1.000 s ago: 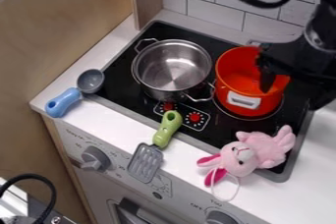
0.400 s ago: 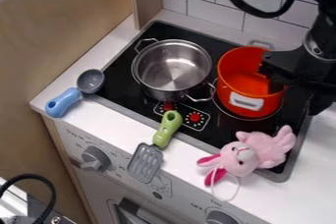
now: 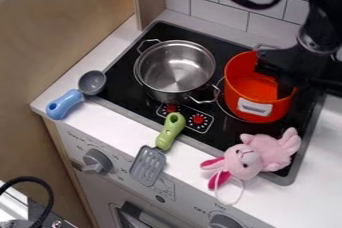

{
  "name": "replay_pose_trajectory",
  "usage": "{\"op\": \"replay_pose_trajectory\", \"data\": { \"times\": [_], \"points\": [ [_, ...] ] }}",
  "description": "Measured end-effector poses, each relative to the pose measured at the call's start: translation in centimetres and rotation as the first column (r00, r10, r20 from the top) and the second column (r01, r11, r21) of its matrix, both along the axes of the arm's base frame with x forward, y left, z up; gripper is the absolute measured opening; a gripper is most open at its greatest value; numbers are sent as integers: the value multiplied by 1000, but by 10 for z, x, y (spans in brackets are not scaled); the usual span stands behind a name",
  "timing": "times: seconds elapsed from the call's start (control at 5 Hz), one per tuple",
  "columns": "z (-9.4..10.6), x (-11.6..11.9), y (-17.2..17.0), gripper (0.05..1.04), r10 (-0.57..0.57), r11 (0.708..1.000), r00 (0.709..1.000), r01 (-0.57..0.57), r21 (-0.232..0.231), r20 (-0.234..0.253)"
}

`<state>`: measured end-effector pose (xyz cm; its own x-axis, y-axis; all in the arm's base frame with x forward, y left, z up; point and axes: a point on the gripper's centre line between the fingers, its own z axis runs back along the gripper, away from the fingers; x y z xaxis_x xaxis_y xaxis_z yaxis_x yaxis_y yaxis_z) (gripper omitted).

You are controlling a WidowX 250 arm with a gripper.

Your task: Take the pot and put it on the stove

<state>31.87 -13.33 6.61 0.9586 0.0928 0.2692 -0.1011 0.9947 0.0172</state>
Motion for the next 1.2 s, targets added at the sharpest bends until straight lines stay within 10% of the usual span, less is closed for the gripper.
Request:
{"op": "replay_pose_trajectory", "data": {
  "times": [0.6, 1.2],
  "points": [
    [41, -19, 12, 56, -54, 998, 994, 57, 20, -93],
    [82, -17, 54, 56, -207, 976, 976, 211, 58, -67]
  ]
}}
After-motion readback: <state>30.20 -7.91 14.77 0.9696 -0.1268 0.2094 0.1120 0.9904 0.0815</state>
